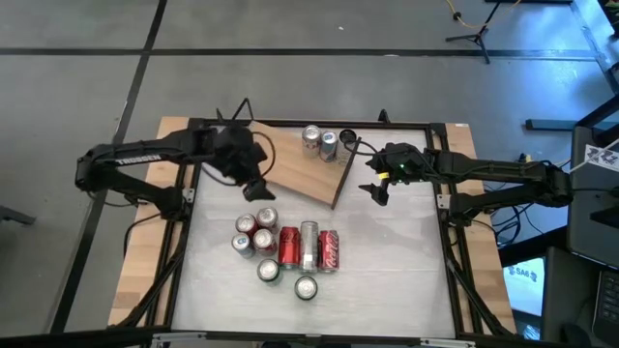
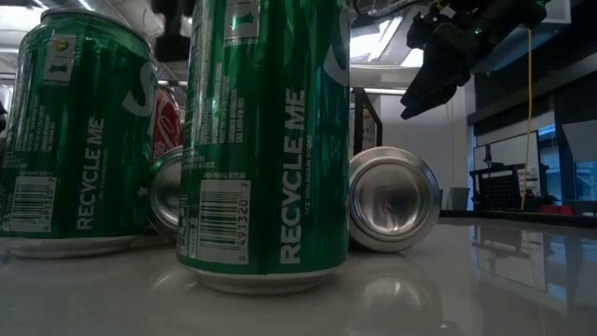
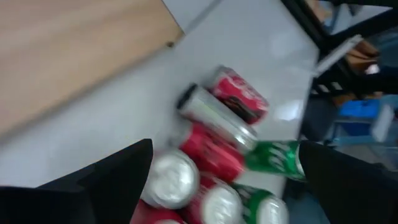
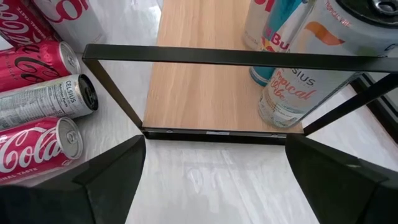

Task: Place canned beverage on shelf
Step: Put the blue soda can on the shelf aligned with the other blue soda can

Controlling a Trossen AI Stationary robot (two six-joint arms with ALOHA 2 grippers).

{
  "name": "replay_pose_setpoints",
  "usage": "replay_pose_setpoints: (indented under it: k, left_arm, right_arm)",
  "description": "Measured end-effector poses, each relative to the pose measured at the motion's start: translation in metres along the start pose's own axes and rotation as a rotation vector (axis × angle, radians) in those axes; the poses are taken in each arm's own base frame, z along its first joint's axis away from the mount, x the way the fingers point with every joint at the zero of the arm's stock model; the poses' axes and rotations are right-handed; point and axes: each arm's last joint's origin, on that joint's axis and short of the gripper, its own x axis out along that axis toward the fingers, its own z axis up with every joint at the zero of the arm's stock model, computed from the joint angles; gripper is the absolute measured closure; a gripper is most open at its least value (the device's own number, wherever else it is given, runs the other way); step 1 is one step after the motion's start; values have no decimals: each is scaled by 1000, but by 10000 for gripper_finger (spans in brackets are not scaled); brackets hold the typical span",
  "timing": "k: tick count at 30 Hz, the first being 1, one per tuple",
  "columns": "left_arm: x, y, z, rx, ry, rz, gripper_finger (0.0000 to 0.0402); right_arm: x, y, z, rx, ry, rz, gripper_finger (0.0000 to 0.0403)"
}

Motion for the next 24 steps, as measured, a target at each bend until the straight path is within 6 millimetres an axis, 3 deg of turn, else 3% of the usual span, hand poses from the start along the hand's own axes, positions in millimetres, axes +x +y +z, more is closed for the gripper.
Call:
replay_pose_setpoints:
  k: [12, 24]
  left_arm:
    - [3, -47, -62, -280, 201, 36, 7]
    - [11, -62, -104, -307, 188, 258, 7]
  right_arm:
    - [0, 0, 0, 0, -2, 0, 22]
    - [0, 0, 0, 0, -2, 0, 22]
